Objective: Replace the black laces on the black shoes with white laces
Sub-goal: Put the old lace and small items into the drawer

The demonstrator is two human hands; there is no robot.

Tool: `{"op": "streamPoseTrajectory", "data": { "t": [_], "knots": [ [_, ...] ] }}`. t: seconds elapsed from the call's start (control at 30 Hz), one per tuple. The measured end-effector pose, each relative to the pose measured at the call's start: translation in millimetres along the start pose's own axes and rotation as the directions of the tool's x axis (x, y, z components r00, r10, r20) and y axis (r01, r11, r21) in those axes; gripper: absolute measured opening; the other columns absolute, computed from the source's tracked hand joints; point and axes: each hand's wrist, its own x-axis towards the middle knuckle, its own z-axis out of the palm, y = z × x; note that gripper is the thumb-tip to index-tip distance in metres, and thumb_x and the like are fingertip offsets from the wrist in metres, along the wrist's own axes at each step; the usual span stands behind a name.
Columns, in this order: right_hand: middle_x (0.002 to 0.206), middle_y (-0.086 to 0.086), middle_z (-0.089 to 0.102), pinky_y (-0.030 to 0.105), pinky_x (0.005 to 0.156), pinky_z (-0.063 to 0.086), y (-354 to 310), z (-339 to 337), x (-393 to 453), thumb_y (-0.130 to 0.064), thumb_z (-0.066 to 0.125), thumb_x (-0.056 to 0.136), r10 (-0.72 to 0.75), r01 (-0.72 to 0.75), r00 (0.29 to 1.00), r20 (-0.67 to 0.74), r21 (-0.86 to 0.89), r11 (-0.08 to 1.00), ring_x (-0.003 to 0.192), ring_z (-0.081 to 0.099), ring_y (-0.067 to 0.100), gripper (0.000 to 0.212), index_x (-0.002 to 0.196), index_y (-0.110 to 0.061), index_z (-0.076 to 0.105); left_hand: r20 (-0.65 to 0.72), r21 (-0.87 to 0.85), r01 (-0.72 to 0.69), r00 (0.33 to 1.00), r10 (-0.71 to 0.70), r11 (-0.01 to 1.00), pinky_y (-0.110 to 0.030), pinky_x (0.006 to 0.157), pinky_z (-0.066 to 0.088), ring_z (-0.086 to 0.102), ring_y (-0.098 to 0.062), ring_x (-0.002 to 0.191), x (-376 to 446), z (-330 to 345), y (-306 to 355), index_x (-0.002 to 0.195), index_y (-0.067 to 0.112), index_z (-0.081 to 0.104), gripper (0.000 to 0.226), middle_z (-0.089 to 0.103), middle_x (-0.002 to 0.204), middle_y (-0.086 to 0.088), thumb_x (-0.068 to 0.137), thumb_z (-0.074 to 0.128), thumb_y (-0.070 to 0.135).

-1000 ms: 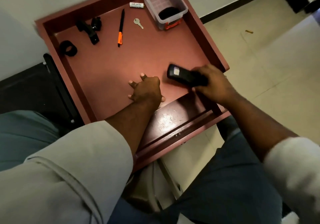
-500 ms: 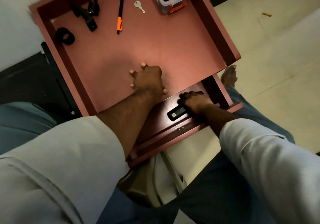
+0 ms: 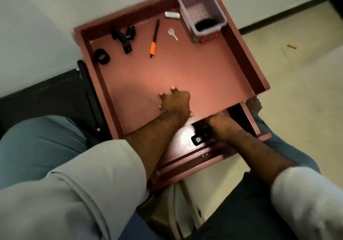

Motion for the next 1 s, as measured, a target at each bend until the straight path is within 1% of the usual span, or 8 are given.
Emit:
{"op": "streamPoseTrajectory", "data": {
  "t": [0.1, 0.23, 0.3, 0.4, 0.5, 0.73, 0.87, 1.0],
  "knots": [
    [0.112, -0.001, 0.069, 0.038, 0.086, 0.052, -28, -42, -20, -0.032, 0.062, 0.089, -0.139, 0.139, 0.987, -0.086, -0.004, 0.990, 0.098, 0.065, 0.018, 0.024, 0.111, -0.023, 0.068, -0.150, -0.166, -0.139, 0.982, 0.114, 0.976, -0.028, 0.084, 0.041, 0.057, -0.032, 0.115, -1, -15, -39, 0.120, 0.013, 0.061, 0.040, 0.060, 0.127, -0.011, 0.084, 0.069, 0.029],
    [0.109, 0.005, 0.070, 0.035, 0.085, 0.051, -72, -99, 10, -0.032, 0.065, 0.087, -0.223, 0.256, 0.925, -0.307, 0.070, 0.964, 0.098, 0.065, 0.024, 0.030, 0.110, -0.015, 0.071, -0.468, -0.186, -0.104, 0.883, 0.005, 0.977, -0.037, 0.089, 0.048, 0.057, -0.033, 0.109, 14, -66, -113, 0.118, 0.012, 0.066, 0.030, 0.063, 0.121, -0.013, 0.091, 0.054, 0.016],
    [0.107, 0.011, 0.069, 0.038, 0.085, 0.051, -93, -118, 46, -0.024, 0.065, 0.085, -0.236, 0.284, 0.894, -0.381, 0.073, 0.956, 0.097, 0.064, 0.029, 0.028, 0.108, -0.010, 0.071, -0.541, -0.032, 0.029, 0.840, -0.042, 0.999, -0.041, 0.090, 0.048, 0.054, -0.036, 0.110, 27, -94, -149, 0.112, 0.013, 0.067, 0.025, 0.060, 0.120, -0.014, 0.091, 0.054, 0.014],
    [0.118, 0.015, 0.062, 0.041, 0.093, 0.047, -125, -138, 100, -0.015, 0.062, 0.086, -0.280, 0.328, 0.862, -0.422, 0.045, 0.943, 0.108, 0.058, 0.032, 0.030, 0.115, -0.007, 0.067, -0.482, 0.250, 0.254, 0.869, -0.107, 0.934, -0.046, 0.099, 0.034, 0.041, -0.035, 0.123, 42, -120, -185, 0.119, 0.022, 0.059, 0.032, 0.051, 0.131, -0.013, 0.087, 0.061, 0.021],
    [0.145, 0.019, 0.040, 0.042, 0.106, 0.041, -156, -154, 146, -0.017, 0.061, 0.087, -0.305, 0.326, 0.856, -0.418, -0.023, 0.945, 0.128, 0.045, 0.037, 0.048, 0.135, -0.018, 0.053, -0.431, 0.372, 0.270, 0.898, -0.092, 0.888, -0.055, 0.111, 0.019, 0.034, -0.037, 0.131, 52, -124, -200, 0.124, 0.025, 0.055, 0.039, 0.053, 0.131, -0.015, 0.086, 0.062, 0.025],
    [0.132, 0.016, 0.048, 0.036, 0.094, 0.047, -192, -157, 209, -0.025, 0.055, 0.092, -0.164, 0.210, 0.824, -0.542, 0.023, 0.977, 0.110, 0.055, 0.038, 0.035, 0.124, -0.011, 0.061, -0.623, 0.284, 0.234, 0.782, -0.006, 0.930, -0.056, 0.118, 0.000, 0.032, -0.038, 0.136, 64, -101, -212, 0.130, 0.022, 0.055, 0.036, 0.058, 0.128, -0.013, 0.095, 0.049, 0.022],
    [0.124, 0.013, 0.056, 0.027, 0.088, 0.042, -191, -149, 209, -0.016, 0.059, 0.089, -0.046, 0.180, 0.772, -0.633, 0.148, 0.973, 0.110, 0.056, 0.031, 0.029, 0.117, -0.010, 0.067, -0.703, 0.246, 0.187, 0.710, 0.043, 0.951, -0.052, 0.120, 0.005, 0.038, -0.036, 0.132, 67, -99, -218, 0.134, 0.020, 0.052, 0.040, 0.056, 0.130, -0.012, 0.095, 0.051, 0.022],
    [0.111, 0.011, 0.062, 0.025, 0.085, 0.041, -175, -145, 167, -0.010, 0.065, 0.084, -0.122, 0.309, 0.737, -0.665, 0.171, 0.936, 0.102, 0.058, 0.028, 0.023, 0.106, -0.011, 0.073, -0.714, 0.170, 0.120, 0.700, 0.038, 0.978, -0.046, 0.119, 0.011, 0.044, -0.033, 0.126, 74, -106, -219, 0.135, 0.017, 0.052, 0.041, 0.058, 0.126, -0.013, 0.094, 0.054, 0.019]
  ]
}}
